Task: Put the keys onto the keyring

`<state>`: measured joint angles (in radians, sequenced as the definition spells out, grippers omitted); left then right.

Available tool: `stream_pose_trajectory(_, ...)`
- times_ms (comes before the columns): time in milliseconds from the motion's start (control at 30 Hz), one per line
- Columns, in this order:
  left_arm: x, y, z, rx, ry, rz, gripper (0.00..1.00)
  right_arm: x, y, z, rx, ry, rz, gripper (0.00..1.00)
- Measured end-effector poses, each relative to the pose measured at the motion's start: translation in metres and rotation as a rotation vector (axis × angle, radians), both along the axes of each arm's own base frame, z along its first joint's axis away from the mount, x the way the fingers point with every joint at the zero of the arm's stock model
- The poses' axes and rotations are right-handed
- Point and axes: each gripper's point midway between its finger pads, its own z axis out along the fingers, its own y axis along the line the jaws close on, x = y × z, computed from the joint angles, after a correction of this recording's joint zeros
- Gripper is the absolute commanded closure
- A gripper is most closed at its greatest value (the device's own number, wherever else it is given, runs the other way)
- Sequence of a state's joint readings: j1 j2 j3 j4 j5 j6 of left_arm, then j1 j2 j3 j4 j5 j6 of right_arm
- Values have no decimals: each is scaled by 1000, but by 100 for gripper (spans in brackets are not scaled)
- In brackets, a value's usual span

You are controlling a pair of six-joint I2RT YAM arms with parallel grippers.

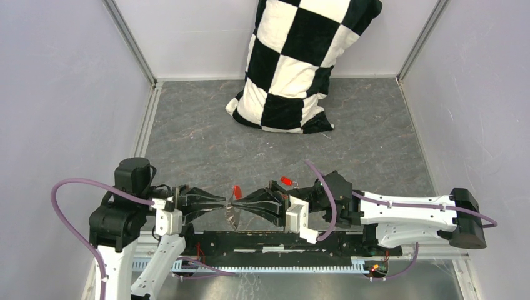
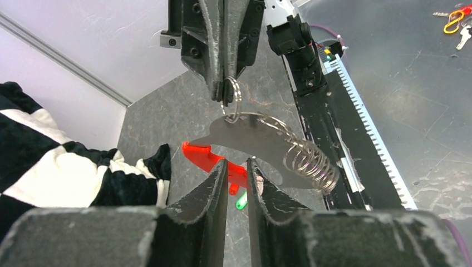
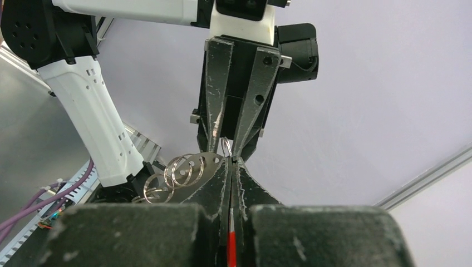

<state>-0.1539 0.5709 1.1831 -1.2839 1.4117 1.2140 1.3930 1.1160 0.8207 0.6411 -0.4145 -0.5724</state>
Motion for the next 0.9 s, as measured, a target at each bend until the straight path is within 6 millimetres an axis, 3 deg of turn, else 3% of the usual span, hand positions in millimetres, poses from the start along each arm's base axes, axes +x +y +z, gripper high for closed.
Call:
stream_pose_trajectory(333,-3,1,-1,9,-67,-6,61,2,1,4,3,-41,-15,99)
stream_pose_trajectory(900,-4,1,6,3,-127,-12,66,4,10,-7,-37,-66,-20,100)
